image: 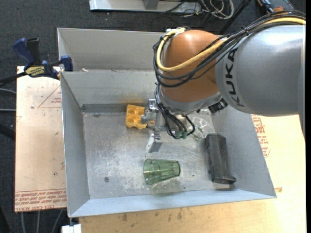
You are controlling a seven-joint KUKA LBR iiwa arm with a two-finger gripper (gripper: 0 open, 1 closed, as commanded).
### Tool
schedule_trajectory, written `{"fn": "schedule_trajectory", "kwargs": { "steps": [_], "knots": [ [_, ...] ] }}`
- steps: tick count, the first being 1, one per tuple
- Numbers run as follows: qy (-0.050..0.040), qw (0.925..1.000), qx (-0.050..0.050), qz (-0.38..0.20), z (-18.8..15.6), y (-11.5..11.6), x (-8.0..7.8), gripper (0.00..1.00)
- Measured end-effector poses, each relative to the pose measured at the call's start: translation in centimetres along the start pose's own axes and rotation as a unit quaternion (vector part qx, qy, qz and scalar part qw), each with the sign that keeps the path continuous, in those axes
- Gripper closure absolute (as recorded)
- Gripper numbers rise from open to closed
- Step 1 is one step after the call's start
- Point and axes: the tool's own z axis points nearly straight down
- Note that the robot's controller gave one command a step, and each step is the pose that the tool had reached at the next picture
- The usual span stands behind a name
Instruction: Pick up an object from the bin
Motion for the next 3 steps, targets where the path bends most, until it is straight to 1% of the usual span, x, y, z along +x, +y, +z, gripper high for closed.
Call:
{"fn": "schedule_trajectory", "kwargs": {
  "steps": [1,2,3],
  "knots": [
    [0.0000,1.0000,0.000,0.000,0.0,0.0,0.0,0.00],
    [-0.0037,0.9996,0.000,-0.030,3.1,-0.5,1.8,0.00],
    [-0.0016,0.9977,0.000,-0.068,9.2,-1.6,5.0,0.00]
  ]
}}
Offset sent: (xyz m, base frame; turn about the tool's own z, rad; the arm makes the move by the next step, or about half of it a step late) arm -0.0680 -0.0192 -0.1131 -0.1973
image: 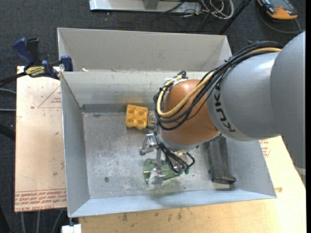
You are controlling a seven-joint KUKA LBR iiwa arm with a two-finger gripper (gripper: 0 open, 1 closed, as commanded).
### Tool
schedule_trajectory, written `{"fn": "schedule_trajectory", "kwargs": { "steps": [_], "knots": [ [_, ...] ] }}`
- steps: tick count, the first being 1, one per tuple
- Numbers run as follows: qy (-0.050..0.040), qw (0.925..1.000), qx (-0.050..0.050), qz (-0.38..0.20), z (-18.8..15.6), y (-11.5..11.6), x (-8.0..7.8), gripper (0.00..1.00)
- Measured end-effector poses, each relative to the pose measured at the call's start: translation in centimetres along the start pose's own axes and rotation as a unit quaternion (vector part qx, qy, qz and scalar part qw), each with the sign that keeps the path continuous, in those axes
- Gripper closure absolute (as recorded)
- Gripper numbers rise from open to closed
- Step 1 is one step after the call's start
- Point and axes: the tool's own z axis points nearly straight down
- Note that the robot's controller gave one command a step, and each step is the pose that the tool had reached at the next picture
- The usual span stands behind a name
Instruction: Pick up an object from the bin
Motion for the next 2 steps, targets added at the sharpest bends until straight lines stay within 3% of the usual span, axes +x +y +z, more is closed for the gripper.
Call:
{"fn": "schedule_trajectory", "kwargs": {
  "steps": [1,2],
  "knots": [
    [0.0020,0.9999,0.000,-0.012,1.4,-0.3,0.7,0.00],
    [0.0053,0.9964,0.000,-0.085,2.7,-1.7,0.3,0.00]
  ]
}}
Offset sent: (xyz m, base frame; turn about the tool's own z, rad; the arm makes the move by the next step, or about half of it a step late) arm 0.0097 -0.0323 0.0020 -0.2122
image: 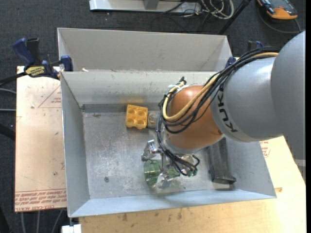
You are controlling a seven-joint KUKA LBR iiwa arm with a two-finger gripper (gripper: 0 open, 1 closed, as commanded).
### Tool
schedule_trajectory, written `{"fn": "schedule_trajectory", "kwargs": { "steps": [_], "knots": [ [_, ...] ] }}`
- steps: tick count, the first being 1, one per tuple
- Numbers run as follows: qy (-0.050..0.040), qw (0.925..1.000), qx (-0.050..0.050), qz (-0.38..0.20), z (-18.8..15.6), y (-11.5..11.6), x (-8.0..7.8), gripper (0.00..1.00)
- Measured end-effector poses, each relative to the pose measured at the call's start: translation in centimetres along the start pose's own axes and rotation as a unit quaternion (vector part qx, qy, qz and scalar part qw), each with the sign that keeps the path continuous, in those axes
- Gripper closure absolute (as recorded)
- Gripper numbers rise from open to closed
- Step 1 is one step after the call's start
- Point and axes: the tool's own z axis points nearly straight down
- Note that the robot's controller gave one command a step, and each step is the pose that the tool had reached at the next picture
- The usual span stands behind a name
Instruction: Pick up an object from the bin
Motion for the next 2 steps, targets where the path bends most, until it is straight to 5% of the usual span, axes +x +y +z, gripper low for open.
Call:
{"fn": "schedule_trajectory", "kwargs": {
  "steps": [1,2],
  "knots": [
    [-0.0041,0.9999,-0.002,-0.013,2.63,-2.24,-0.94,1.00],
    [-0.0041,0.9999,-0.002,-0.013,2.63,-2.25,-0.94,1.00]
  ]
}}
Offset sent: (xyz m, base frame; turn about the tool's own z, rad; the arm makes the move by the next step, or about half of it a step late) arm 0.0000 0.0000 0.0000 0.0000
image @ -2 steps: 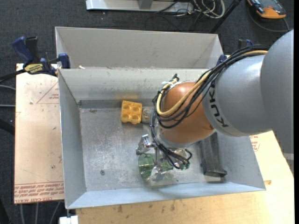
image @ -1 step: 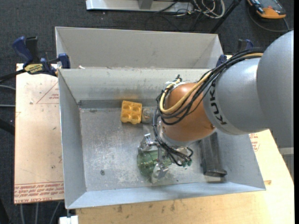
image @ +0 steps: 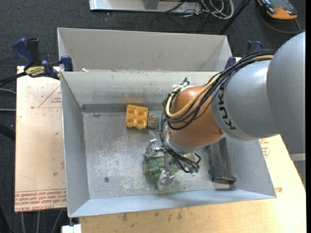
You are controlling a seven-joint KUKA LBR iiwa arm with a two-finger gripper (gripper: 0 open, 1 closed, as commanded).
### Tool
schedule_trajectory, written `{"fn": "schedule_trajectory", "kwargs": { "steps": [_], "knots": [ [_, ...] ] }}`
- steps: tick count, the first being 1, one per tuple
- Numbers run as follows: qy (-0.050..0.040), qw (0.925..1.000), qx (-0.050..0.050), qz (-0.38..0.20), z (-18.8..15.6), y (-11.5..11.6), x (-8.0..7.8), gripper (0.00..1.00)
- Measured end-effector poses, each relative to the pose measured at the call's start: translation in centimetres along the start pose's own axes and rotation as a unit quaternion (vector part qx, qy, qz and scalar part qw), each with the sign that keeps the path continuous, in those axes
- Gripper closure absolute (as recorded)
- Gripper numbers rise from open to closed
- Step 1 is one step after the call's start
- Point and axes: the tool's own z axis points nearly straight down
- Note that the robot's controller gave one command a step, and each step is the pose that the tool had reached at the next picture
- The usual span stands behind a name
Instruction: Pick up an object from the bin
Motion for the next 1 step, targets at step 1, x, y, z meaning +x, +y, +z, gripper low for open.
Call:
{"fn": "schedule_trajectory", "kwargs": {
  "steps": [1],
  "knots": [
    [0.0035,0.9999,0.001,-0.015,-4.43,0.00,1.56,1.00]
  ]
}}
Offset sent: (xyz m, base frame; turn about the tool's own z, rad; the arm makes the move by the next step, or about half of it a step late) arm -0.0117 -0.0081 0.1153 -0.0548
